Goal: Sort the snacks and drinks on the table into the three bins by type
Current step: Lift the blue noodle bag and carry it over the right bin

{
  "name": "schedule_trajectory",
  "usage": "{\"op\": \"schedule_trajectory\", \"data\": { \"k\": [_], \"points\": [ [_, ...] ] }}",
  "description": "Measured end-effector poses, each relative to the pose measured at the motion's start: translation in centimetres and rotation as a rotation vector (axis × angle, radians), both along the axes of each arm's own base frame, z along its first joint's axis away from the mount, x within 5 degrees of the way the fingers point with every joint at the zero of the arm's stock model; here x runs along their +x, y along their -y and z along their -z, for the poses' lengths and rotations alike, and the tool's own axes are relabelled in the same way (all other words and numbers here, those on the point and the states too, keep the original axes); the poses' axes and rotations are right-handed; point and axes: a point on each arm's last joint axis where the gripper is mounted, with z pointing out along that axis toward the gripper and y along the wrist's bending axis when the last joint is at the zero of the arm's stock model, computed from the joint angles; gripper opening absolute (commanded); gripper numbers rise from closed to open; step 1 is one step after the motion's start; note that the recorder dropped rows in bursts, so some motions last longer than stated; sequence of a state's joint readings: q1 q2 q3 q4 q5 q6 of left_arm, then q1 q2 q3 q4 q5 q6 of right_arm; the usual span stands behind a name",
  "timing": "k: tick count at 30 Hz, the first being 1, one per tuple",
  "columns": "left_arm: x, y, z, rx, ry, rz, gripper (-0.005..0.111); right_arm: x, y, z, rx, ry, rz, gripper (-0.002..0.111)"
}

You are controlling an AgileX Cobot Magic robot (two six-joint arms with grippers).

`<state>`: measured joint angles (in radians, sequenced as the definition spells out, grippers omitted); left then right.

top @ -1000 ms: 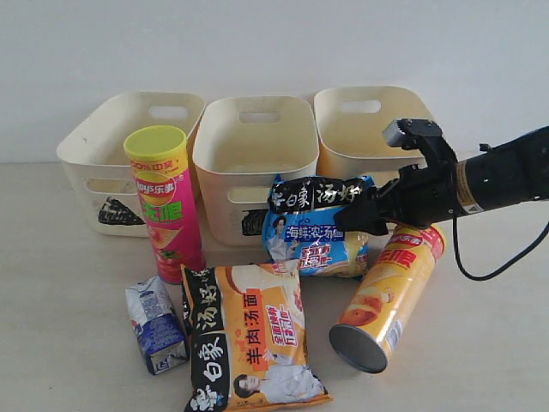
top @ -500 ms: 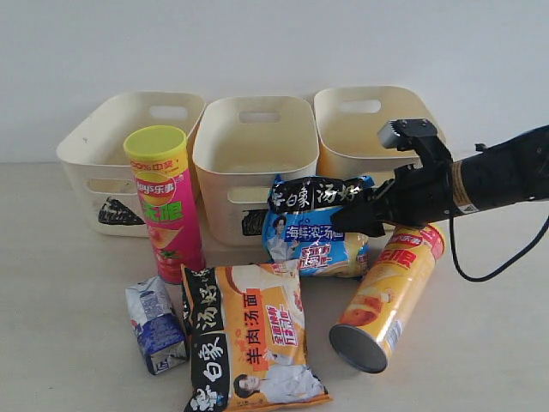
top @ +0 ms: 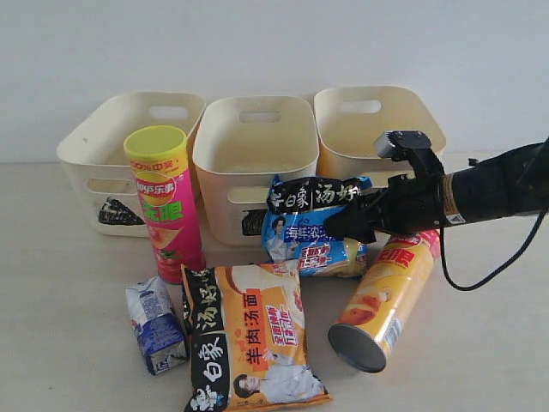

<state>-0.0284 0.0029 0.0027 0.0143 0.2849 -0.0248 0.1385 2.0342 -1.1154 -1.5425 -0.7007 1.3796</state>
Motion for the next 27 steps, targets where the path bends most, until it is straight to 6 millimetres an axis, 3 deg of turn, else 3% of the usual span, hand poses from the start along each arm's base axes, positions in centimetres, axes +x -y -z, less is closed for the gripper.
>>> {"op": "schedule_trajectory", "data": {
  "k": [15,19,22,23,27],
  "points": [
    [0.0,0.0,0.0,0.0,0.0,0.0,0.004,0.3,-0.1,2.4,0.002,0.017,-0.02,0.07],
    [0.0,0.0,0.0,0.0,0.0,0.0,0.004,0.4,-0.1,2.3,0.003,0.028,-0.022,0.046],
    [0.0,0.0,0.0,0.0,0.0,0.0,0.004,0.4,-0.1,2.3,0.004,0.029,-0.01,0.008],
    [0.0,0.0,0.0,0.0,0.0,0.0,0.004,0.5,-0.1,2.3,-0.004,0.03,-0.005,0.0],
    [0.0,0.0,0.0,0.0,0.0,0.0,0.004,0.6,0.0,2.4,-0.012,0.029,0.011,0.0]
  ]
}}
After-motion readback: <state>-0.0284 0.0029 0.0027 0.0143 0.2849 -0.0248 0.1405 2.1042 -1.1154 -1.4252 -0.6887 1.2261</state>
